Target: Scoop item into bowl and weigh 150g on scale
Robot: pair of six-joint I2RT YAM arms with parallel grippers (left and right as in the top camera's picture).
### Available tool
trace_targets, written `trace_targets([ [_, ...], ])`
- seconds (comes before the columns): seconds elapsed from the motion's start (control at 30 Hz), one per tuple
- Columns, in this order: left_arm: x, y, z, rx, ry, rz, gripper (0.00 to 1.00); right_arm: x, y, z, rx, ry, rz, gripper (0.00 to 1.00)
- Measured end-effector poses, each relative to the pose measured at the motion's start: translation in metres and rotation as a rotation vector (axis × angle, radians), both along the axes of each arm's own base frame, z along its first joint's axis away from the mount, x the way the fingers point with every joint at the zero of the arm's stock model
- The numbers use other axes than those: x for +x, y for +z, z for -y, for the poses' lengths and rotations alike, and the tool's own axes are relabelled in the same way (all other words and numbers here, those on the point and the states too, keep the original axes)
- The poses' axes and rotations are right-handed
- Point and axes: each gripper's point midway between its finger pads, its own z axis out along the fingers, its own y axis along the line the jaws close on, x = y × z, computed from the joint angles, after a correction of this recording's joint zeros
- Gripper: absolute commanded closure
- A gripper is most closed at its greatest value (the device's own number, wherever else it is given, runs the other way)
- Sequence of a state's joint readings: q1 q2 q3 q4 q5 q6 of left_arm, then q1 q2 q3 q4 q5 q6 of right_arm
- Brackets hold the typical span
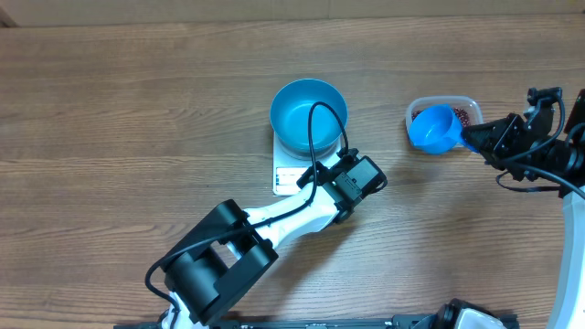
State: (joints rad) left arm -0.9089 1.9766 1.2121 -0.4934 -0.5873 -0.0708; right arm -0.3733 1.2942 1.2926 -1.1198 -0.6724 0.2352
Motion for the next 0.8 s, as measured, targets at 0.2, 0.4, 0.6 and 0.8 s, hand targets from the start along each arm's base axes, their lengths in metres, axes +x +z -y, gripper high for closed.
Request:
trace_targets([
  [0.2, -0.0002, -0.0034, -0.001, 0.021, -0.015, -0.006, 0.96, -0.0006, -0.0003, -0.0003, 0.001, 0.001, -0.003, 0.96],
  [0.4, 0.0, -0.0034, -0.0012, 0.024, -0.017, -0.005, 0.96, -0.0022, -0.0013, -0.0009, -0.001, 0.006, -0.008, 0.96],
  [0.6, 0.0, -0.0034, -0.0011, 0.026, -0.02, -0.006, 0.96, -0.003, -0.0018, -0.0011, -0.002, 0.01, -0.01, 0.96],
  [0.8, -0.0001, -0.0034, -0.0012, 0.028, -0.022, -0.007, 0.96, -0.0034, -0.0019, -0.0013, -0.003, 0.013, -0.01, 0.96],
])
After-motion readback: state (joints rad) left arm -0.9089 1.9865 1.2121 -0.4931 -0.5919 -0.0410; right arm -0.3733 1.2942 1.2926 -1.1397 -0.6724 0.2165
